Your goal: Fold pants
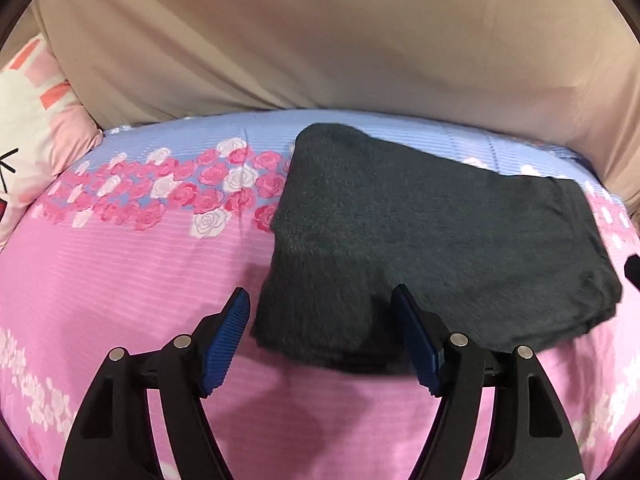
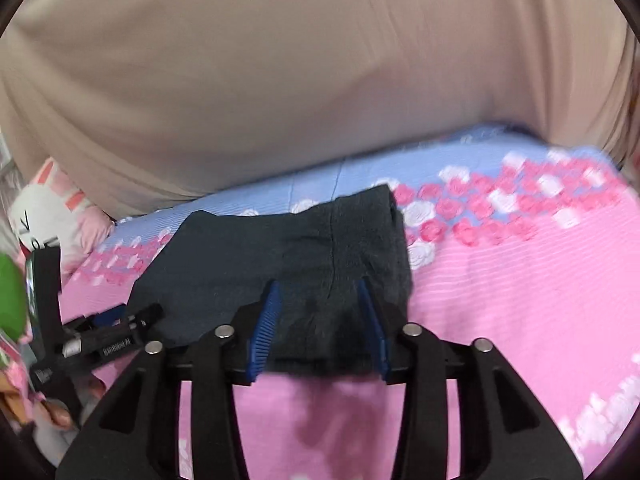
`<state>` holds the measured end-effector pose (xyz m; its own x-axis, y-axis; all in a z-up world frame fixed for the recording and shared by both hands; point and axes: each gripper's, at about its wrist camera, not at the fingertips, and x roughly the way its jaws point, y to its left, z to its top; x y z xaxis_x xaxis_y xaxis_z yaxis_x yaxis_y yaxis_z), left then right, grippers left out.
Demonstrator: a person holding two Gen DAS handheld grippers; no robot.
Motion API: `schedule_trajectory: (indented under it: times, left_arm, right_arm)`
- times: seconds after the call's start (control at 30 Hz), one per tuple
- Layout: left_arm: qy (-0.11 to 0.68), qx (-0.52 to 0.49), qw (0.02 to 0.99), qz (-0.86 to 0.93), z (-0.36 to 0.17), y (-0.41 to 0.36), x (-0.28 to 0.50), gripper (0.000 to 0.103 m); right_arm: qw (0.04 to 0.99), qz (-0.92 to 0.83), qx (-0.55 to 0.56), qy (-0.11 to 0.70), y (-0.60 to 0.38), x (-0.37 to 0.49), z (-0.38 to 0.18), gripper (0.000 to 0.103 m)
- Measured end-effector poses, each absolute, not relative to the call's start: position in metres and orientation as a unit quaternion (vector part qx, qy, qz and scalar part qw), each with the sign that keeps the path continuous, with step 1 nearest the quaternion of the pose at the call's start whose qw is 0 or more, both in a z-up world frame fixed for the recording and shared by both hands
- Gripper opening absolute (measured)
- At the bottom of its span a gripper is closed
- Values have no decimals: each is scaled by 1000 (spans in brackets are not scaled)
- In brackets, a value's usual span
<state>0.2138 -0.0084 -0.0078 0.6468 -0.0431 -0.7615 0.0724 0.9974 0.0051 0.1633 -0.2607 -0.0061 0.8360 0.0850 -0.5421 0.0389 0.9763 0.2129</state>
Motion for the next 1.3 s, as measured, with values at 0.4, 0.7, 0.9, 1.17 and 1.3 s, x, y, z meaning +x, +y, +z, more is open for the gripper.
schedule_trajectory:
  times: [0.4, 0.7, 0.9, 1.17, 1.3]
  left_arm:
    - [405, 31, 912, -50, -11, -10, 151, 70]
    - [367, 30, 929, -51, -6, -3, 109, 76]
    - [310, 46, 949, -37, 1, -9, 89, 87]
    - [302, 53, 951, -28, 1, -10, 87, 87]
    - [320, 32, 947, -25, -3, -4, 90, 88]
  right_arm:
    - [949, -14, 124, 291, -253, 111, -9, 68]
    - [953, -21, 59, 297, -225, 83, -14, 96]
    - [950, -29, 60, 304, -222, 68, -16, 98]
    - [948, -37, 63, 311, -224, 68, -17, 98]
    - [947, -39, 59, 314, -223, 68, -18, 98]
